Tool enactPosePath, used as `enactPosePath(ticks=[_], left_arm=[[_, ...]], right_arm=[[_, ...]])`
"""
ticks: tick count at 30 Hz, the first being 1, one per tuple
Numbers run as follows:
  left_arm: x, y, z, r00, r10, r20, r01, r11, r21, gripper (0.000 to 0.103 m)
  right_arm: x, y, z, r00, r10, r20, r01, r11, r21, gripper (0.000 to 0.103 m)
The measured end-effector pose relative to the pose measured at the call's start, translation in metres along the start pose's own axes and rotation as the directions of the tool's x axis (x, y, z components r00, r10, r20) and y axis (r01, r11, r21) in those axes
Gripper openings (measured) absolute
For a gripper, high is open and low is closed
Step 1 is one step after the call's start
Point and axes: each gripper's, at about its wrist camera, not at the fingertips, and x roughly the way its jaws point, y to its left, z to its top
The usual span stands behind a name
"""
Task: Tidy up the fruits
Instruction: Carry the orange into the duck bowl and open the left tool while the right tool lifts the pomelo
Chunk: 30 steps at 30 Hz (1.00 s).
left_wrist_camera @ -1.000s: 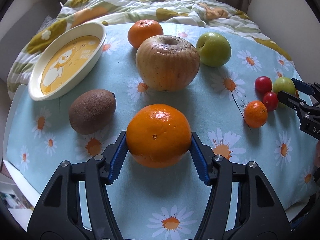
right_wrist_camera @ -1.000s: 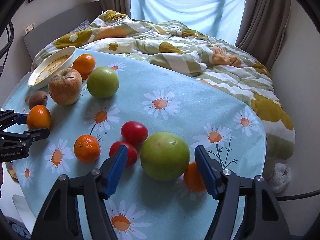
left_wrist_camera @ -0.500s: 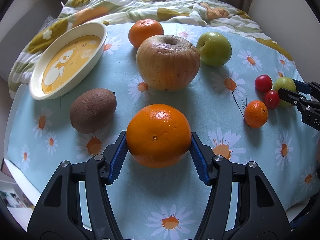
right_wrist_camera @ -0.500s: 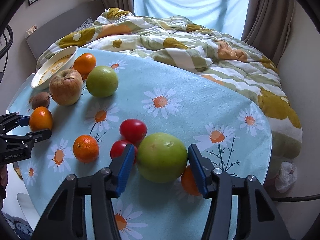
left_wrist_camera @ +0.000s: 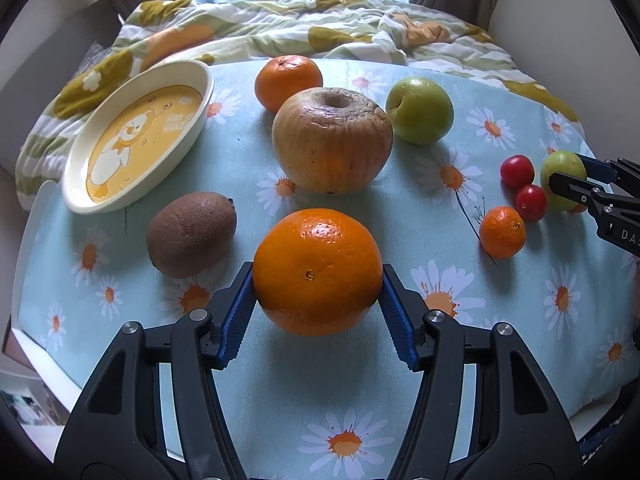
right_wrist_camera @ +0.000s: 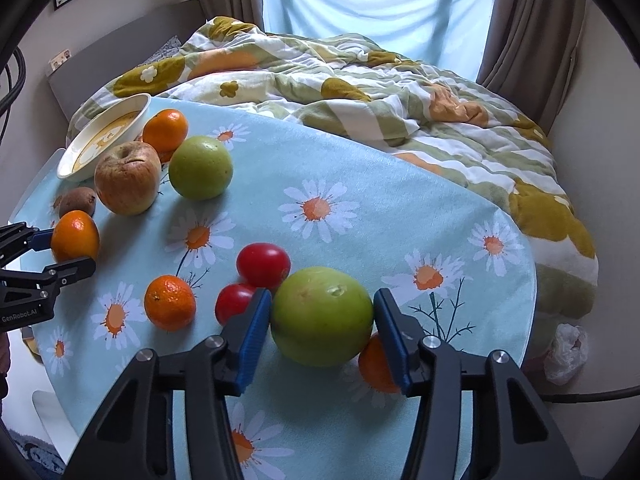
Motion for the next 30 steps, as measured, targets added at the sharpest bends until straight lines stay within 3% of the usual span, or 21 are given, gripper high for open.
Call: enactPosePath(ticks=[15, 30], left_arm=[[-0.049, 0.026, 0.018, 0.992, -0.012, 0.122, 0.015, 1.000, -0.024, 0.066], [-0.060, 0.133, 0.082, 0.976, -0.069, 0.204, 0.059, 0.997, 0.055, 0.066]], right_arm=[[-0.046, 0.029, 0.033, 0.997, 0.000, 0.071, 0.000, 1.000, 0.011, 0.049], [-0.054, 0.128, 0.107, 0.990, -0.003, 0.141, -0.006, 0.998, 0.064, 0.049]])
